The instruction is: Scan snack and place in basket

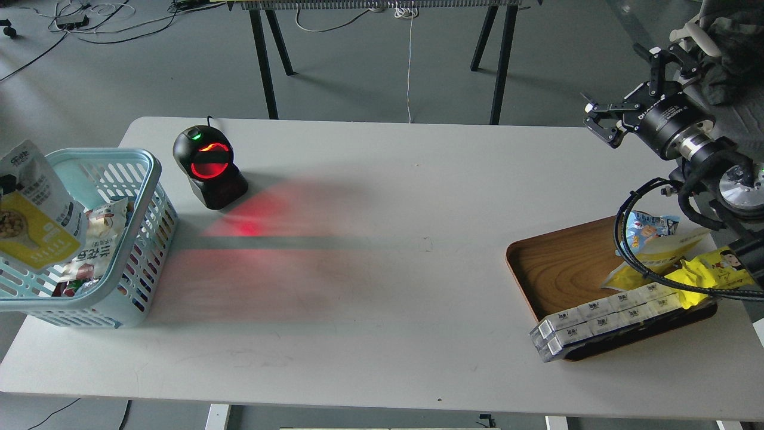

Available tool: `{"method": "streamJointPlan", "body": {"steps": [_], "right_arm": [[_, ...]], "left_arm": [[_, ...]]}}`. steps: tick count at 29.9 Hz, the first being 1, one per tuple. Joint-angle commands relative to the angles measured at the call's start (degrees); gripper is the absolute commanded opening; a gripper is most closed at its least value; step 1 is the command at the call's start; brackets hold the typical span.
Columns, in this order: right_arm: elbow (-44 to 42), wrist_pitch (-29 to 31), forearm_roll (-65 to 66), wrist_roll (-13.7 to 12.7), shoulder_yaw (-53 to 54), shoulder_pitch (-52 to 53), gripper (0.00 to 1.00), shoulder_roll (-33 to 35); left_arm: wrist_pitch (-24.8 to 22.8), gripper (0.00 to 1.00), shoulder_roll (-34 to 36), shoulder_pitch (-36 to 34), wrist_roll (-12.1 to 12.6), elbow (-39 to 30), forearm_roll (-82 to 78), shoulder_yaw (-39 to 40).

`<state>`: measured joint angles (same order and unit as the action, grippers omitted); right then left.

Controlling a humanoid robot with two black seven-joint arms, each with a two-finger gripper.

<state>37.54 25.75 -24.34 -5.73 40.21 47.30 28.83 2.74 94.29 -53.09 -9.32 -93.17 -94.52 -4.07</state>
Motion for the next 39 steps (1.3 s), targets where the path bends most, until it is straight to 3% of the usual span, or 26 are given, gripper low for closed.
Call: {"method": "streamJointPlan", "body": {"steps": [1,8,11,12,13,15,16,19,25,34,39], "right_arm": [[0.0,0.0,0.0,0.0,0.0,0.0,0.98,0.0],[0.0,-0.6,0.0,0.0,0.0,0.5,0.98,-0.3],[0.0,-0.6,0.0,-0.1,0.6,0.8,0.98,-0.4],[0.0,-0.7,0.0,0.0,0.8,1.0,0.98,-0.4],[0.0,-0.7,0.0,0.0,0.9,1.0,0.98,-0.4],[0.0,-0.7,-0.1,0.0,0.9,1.0,0.98,-0.4],[0.0,-0.7,-0.1,0.0,1.0,1.0,0.98,-0.4],[0.0,-0.7,-0.1,0.0,1.1,1.0,0.98,-0.4],[0.3,-0.6,-0.1,-0.1,1.3,1.0,0.98,-0.4],[1.3,-0.9,0.0,-0.2,1.0,4.3,0.98,-1.4],[1.8,-4.3,0.0,-0.2,0.8,5.5,0.98,-1.5]], "left_arm": [[0.6,0.01,-0.4,0.0,0.0,0.5,1.5,-1.6],[0.9,0.06,-1.1,0.0,0.0,1.3,1.7,-2.9],[1.4,0.17,-1.3,0.0,0.0,2.9,1.7,-2.9],[1.6,0.3,-1.3,0.0,-0.1,3.3,1.7,-2.9],[1.7,0.49,-1.3,0.0,-0.1,3.8,1.7,-2.9],[2.4,0.94,-1.3,0.0,-0.6,4.7,2.5,-2.7],[2.6,1.0,-1.3,-0.1,-1.6,5.2,3.3,-2.5],[2.5,1.0,-1.0,-0.7,-5.4,7.0,4.8,-1.8],[2.8,1.0,-1.0,-1.1,-7.2,11.9,9.2,4.5],[3.5,1.0,-1.0,-1.3,-7.6,13.4,32.9,11.5],[3.0,1.0,-2.6,-1.2,-7.4,13.5,48.5,18.3]]}}
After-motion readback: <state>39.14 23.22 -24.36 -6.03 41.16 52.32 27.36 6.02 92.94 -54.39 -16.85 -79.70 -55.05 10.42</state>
